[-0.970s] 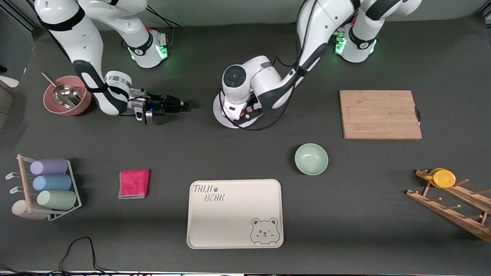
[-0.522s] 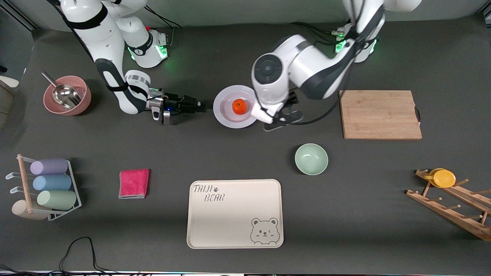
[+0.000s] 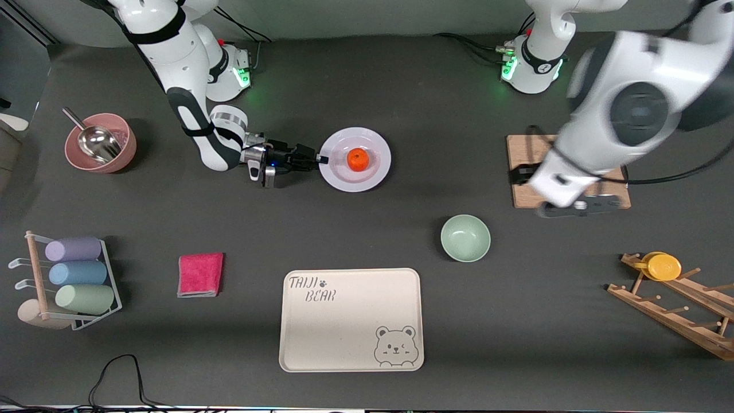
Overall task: Place orange and plate with both arms
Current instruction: 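Release the orange and withdraw the left gripper while the right gripper lifts the plate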
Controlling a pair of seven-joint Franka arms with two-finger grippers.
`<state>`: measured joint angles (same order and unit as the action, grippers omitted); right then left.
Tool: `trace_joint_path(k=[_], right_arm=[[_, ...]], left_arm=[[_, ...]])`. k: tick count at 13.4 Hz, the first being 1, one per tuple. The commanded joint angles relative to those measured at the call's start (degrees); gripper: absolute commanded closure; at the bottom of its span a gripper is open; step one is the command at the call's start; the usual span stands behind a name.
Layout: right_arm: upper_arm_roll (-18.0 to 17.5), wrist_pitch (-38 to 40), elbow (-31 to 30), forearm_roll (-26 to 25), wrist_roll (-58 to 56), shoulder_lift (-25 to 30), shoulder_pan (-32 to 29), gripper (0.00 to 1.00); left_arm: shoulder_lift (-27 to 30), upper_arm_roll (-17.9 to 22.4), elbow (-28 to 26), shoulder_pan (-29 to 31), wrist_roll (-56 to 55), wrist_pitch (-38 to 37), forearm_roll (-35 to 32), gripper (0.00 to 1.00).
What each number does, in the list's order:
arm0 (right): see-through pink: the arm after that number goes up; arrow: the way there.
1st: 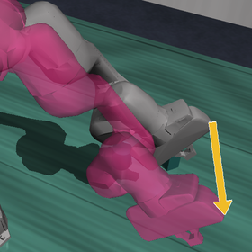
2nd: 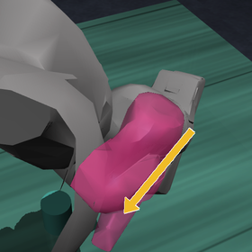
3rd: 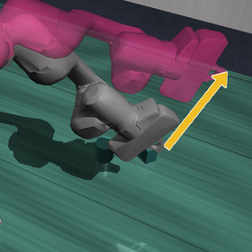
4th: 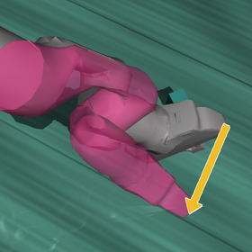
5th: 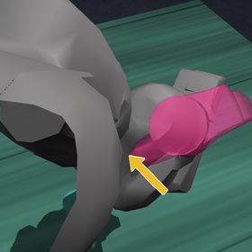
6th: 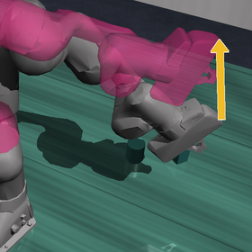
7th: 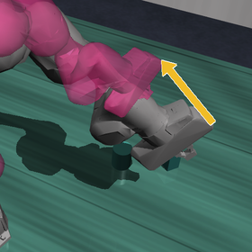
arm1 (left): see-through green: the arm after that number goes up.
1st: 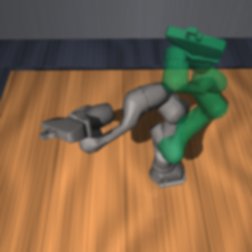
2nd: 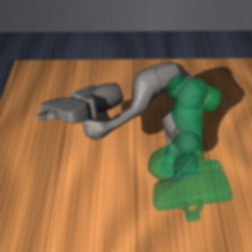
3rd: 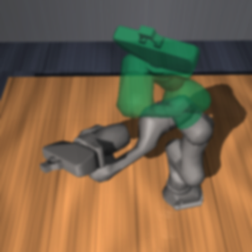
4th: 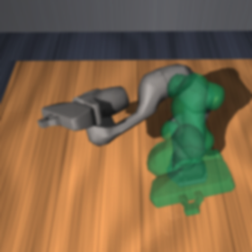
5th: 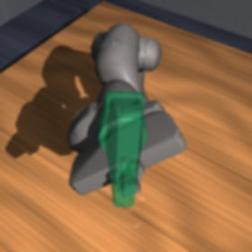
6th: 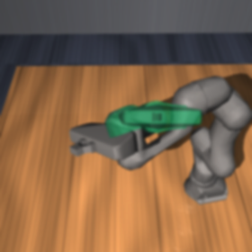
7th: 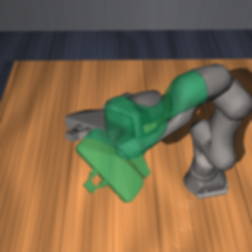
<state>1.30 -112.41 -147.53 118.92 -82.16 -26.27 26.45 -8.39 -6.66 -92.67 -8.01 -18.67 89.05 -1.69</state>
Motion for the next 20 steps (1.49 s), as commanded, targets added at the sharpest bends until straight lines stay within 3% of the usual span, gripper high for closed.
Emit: trace_joint_path(k=[1,2,5,9,10,12,17,20], right_arm=[[-0.4,-0.4,1.0,2.0,-2.0,-1.3,0.4,0.83],[-0.5,-0.4,1.0,2.0,-2.0,-1.4,0.4,0.99],[-0.4,-0.2,1.1,2.0,-2.0,-1.3,0.1,1.00],[-0.5,0.6,1.0,1.8,-0.7,0.9,-1.9,1.00],[-0.5,0.6,0.8,1.6,0.4,3.0,-2.3,1.00],[-0.5,0.5,0.6,0.4,5.4,7.8,-2.8,1.00],[-1.7,-1.5,0.8,-3.3,14.5,18.3,-2.8,1.00],[-1.8,-3.2,5.0,-3.3,14.7,16.0,-3.1,1.00]], left_arm=[[4.6,9.6,-2.6,-2.6,9.2,-0.8,2.0,0.00],[5.1,13.1,-2.5,-4.1,9.4,-1.8,1.9,0.00],[5.8,18.4,-2.2,-7.3,10.3,-4.2,1.1,0.00],[5.8,18.2,-1.5,-6.1,10.3,-4.3,1.1,0.00],[5.8,16.9,-1.5,-4.1,10.3,-4.3,1.1,0.00],[5.8,10.3,-1.0,2.5,10.4,-4.4,0.9,0.00],[6.1,11.7,-0.4,0.5,12.2,-4.8,-1.6,0.00],[6.0,17.8,-0.3,-5.3,12.2,-5.0,-1.6,0.00]])
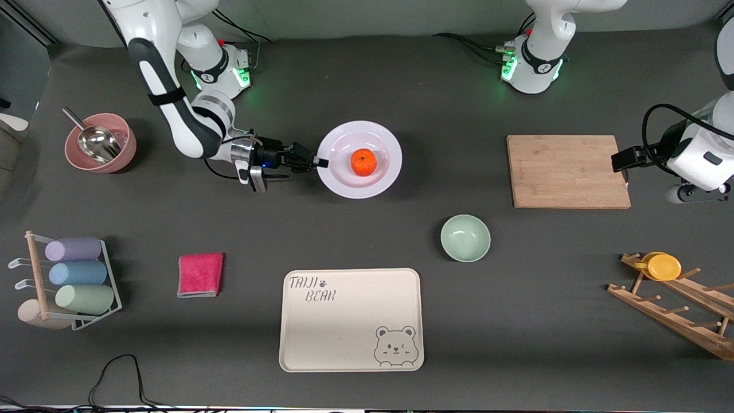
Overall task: Place orange and plate with both arms
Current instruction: 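Carry the plate with the right gripper onto the bear placemat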
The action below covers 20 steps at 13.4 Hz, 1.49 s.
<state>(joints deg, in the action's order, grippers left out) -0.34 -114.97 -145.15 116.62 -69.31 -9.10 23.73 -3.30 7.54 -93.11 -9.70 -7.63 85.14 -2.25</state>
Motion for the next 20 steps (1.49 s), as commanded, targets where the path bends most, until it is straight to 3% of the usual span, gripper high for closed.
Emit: trace_joint_path(k=[1,4,6,10,13,15,20], right_arm=[[-0.1,-0.9,6.3,-1.7,2.0,-4.1,-1.0,1.00],[0.3,-1.0,19.3,-8.1,7.3,-13.6,-4.6,1.00],[0.6,-1.0,29.4,-9.5,12.2,-19.9,-5.5,1.00],[6.1,-0.9,55.2,-15.8,21.6,-35.2,-5.4,1.00],[9.3,-0.9,72.3,-16.2,26.9,-46.1,-5.4,1.00],[11.0,-0.9,79.6,-16.1,31.9,-50.6,-5.4,1.00],[11.1,-2.3,80.7,-16.0,31.1,-55.0,-5.4,1.00]], left_arm=[[0.8,3.5,0.1,-3.5,1.1,-1.1,-0.9,0.00],[0.7,3.5,0.1,-3.5,1.1,-1.1,-0.9,0.00],[0.7,3.5,0.1,-3.5,1.1,-1.1,-0.9,0.00],[0.7,3.4,0.1,-3.6,1.2,-1.2,-0.9,0.00],[0.6,3.4,0.1,-3.6,1.2,-1.3,-0.9,0.00],[0.4,3.4,0.1,-3.7,1.2,-1.3,-0.9,0.00],[0.4,3.4,0.1,-3.7,1.2,-1.1,-0.7,0.00]])
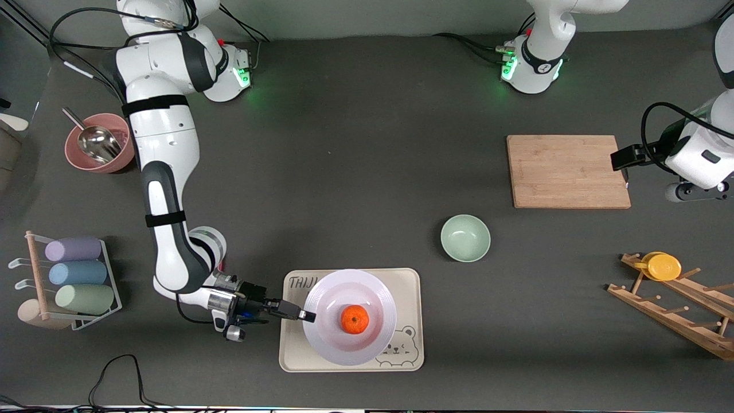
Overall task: Place orange and plate with both arms
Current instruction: 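Carry the plate with the right gripper onto the bear placemat, then lower the plate and open the right gripper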
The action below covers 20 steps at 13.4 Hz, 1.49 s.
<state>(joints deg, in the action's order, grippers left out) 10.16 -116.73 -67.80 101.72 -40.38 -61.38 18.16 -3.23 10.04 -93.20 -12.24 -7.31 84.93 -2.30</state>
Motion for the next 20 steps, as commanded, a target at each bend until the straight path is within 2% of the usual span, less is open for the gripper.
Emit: trace_joint_path(k=[1,8,10,13,14,18,20], right_arm=[[0.6,-0.8,3.1,-1.3,2.2,-3.1,0.2,1.00],[0.6,-0.9,2.2,-1.7,-1.5,-6.4,0.2,1.00],[0.6,-1.0,2.3,-4.0,-0.8,-6.2,0.2,0.49],[0.9,-1.0,2.3,-6.1,-0.2,-5.5,0.0,0.36],[1.5,-1.0,2.3,-7.8,2.3,-5.1,0.0,0.35],[1.8,-0.7,2.4,-21.3,14.0,-0.7,-2.3,0.33],[1.8,0.6,1.6,-31.6,17.5,2.5,-4.4,0.29]], left_arm=[[0.2,0.9,0.2,-1.0,0.9,-0.8,-0.6,0.00],[-0.1,0.9,0.1,-1.3,0.8,-0.8,-0.6,0.00],[0.0,0.9,0.1,-1.4,0.8,-1.0,-0.6,0.00],[0.0,0.9,0.1,-1.3,0.9,-1.0,-0.3,0.00],[0.0,0.9,0.1,-1.4,0.8,-1.0,-0.3,0.00],[0.0,0.9,0.1,-1.3,0.9,-1.8,-0.3,0.00],[0.0,0.9,0.1,-1.4,0.8,-1.7,-0.3,0.00]])
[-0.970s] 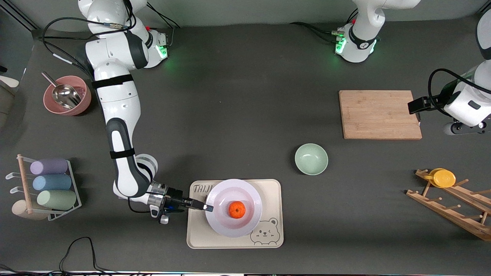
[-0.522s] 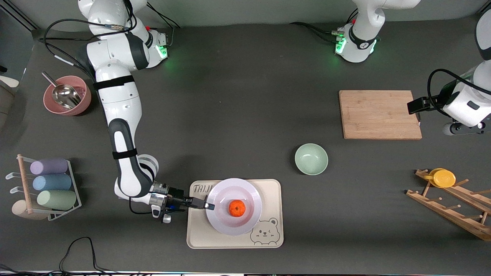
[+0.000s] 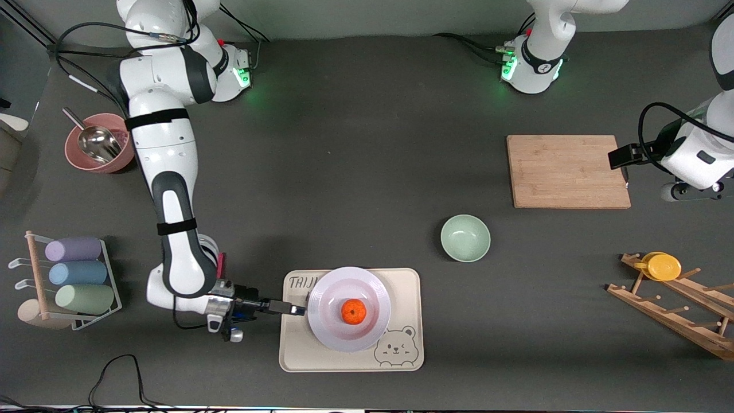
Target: Place orange and plate with both arms
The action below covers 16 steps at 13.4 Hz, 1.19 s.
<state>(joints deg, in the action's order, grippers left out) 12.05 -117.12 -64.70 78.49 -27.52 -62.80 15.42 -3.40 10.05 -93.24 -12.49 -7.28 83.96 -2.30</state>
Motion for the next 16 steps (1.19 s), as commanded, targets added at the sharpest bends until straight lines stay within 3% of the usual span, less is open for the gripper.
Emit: trace_joint_path(k=[1,5,10,14,16], right_arm=[[-0.1,2.8,-2.0,-14.6,6.8,6.4,-2.2,0.26],[-0.1,11.4,-10.2,-34.5,8.4,20.3,-5.4,0.00],[-0.1,20.8,-18.9,-61.1,12.5,41.7,-7.7,0.00],[-0.7,25.6,-26.3,-72.0,18.7,56.1,-8.7,0.00],[-2.0,25.8,-27.9,-75.5,20.5,60.2,-10.5,0.00]], left_arm=[[0.1,0.9,0.2,-1.2,0.8,-0.7,-0.3,0.00],[0.1,0.8,0.2,-1.4,0.8,-0.5,-0.3,0.00],[-0.3,0.8,0.2,-1.5,0.9,-0.4,-0.3,0.00],[0.1,0.8,0.2,-1.3,0.9,-0.9,-0.3,0.00],[0.8,0.9,0.2,-1.1,0.9,-1.6,-0.3,0.00]])
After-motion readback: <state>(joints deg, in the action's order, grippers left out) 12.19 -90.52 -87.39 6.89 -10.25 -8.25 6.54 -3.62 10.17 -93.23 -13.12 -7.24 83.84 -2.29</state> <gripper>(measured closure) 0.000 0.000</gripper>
